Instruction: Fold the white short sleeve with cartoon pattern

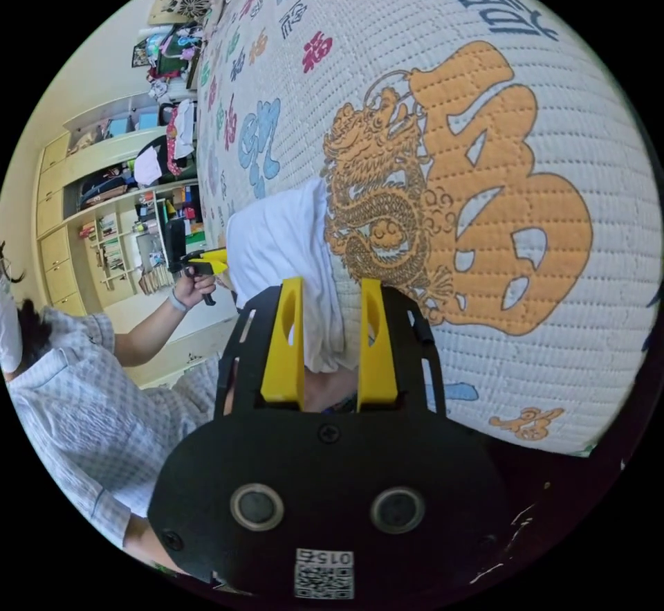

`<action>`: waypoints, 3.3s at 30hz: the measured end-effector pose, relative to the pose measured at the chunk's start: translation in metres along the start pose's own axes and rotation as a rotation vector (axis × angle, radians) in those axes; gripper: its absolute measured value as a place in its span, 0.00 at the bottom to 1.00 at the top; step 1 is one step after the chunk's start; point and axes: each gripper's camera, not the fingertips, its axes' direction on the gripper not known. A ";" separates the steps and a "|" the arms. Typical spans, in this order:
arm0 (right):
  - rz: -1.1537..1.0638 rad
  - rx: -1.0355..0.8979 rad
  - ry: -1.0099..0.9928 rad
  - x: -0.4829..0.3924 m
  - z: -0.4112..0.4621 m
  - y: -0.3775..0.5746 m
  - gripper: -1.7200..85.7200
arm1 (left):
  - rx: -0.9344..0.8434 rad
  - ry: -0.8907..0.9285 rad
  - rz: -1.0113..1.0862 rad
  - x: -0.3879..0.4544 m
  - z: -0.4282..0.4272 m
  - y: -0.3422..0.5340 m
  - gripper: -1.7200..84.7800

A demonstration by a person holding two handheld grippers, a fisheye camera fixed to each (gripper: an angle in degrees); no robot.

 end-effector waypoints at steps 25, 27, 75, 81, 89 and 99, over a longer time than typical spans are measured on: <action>-0.049 0.038 -0.105 -0.023 -0.029 -0.012 0.04 | -0.100 0.120 0.130 -0.007 0.049 -0.054 0.09; -0.023 0.115 -0.051 -0.027 -0.069 0.003 0.04 | -0.088 0.182 0.205 0.023 0.068 -0.071 0.09; 0.400 0.035 0.698 -0.196 0.228 -0.249 0.01 | -0.022 -0.750 -0.496 0.003 0.203 -0.157 0.04; 0.375 0.016 0.670 -0.184 0.235 -0.255 0.01 | -0.081 -0.671 -0.513 -0.002 0.190 -0.172 0.03; 0.314 0.079 0.732 -0.179 0.252 -0.251 0.01 | -0.043 -0.666 -0.454 0.008 0.176 -0.169 0.02; 0.330 0.042 0.651 -0.156 0.251 -0.256 0.01 | -0.038 -0.582 -0.518 0.008 0.157 -0.156 0.02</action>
